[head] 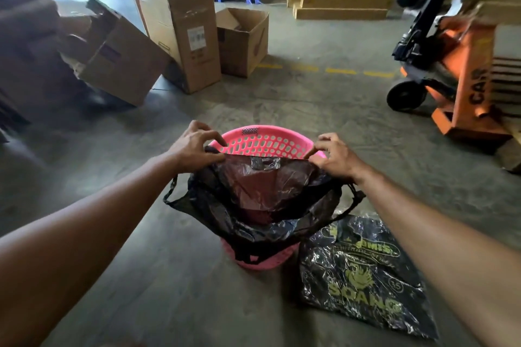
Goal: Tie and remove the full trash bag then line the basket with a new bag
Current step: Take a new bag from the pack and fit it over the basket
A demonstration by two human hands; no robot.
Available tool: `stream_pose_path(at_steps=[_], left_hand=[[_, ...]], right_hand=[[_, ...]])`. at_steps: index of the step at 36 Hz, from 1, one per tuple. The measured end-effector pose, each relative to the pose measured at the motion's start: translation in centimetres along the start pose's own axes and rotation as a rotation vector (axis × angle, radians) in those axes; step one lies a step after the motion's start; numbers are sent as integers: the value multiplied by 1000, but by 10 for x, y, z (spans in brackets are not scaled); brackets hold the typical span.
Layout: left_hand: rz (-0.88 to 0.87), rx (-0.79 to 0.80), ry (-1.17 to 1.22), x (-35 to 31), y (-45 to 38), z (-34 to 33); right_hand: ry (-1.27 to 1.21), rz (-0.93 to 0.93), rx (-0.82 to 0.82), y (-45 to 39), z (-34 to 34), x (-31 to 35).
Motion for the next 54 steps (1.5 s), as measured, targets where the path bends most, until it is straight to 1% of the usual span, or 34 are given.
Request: stream_pose_path(at_steps=[4,6,8,10,12,16,19,24,28,30,32,34,36,38,40,41,42,45,47,49,51,54], left_hand=[[41,137,-71,3,-11,-19],[40,148,-75,6,-13,-20],[2,129,-66,6,-15,-19],[-26,81,-43,7,-18,-16],[-36,10,2,8,-19,-11],[-51,-183,94,8,-17,4],[-32,-294,157,5,-15,16],[-71,-345,193,-6,-10,21],[-20,-373,231,-6,-16,22],[59,-371,284,4,-20,21],[145,-335,416,15,-23,14],[233,-264,596,22,-23,2],[336,-162,728,29,-20,-12],[430,-72,858,35,-14,-24],[507,-31,978,41,-8,-34],[539,-34,1017,44,-7,-37],[558,-60,1034,48,-6,-38],[542,-134,1109,57,-2,-38],[547,-80,1300,66,2,-48],[563,-56,1425,76,11,-54],[605,-84,1463,88,22,-57],[657,-59,1461,93,45,-64]], right_hand=[[0,-17,112,-9,-16,4],[4,-9,111,-11,-19,4],[-8,4,84,-13,-17,4],[-32,-2,48,-17,-16,2],[-66,-52,-10,-19,-15,-3],[-158,-99,-186,-25,-6,-9],[-192,-124,-277,-23,0,-7],[-224,-122,-386,-18,11,-4],[-217,-166,-406,-23,15,-1],[-200,-185,-396,-25,14,-1],[-187,-200,-387,-29,13,-2],[-194,-224,-344,-35,9,-6],[-236,-264,-272,-41,4,-10],[-359,-321,-181,-44,-7,-16],[-563,-363,-84,-43,-21,-19],[-656,-365,-44,-42,-26,-18],[-730,-359,-13,-43,-32,-19],[-861,-320,20,-39,-39,-16],[-968,-307,21,-37,-47,-21],[-1080,-339,57,-31,-62,-29],[-1145,-366,96,-26,-76,-37],[-1155,-436,97,-16,-92,-52]])
Point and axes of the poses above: each hand's wrist, its own y-axis away from the middle knuckle, its own z-axis out of the back of the hand, x = y × z, the point moved 9 cm from there along -y, towards the middle knuckle, and after that the axes turned 14 degrees about y, right-handed, at the moved point
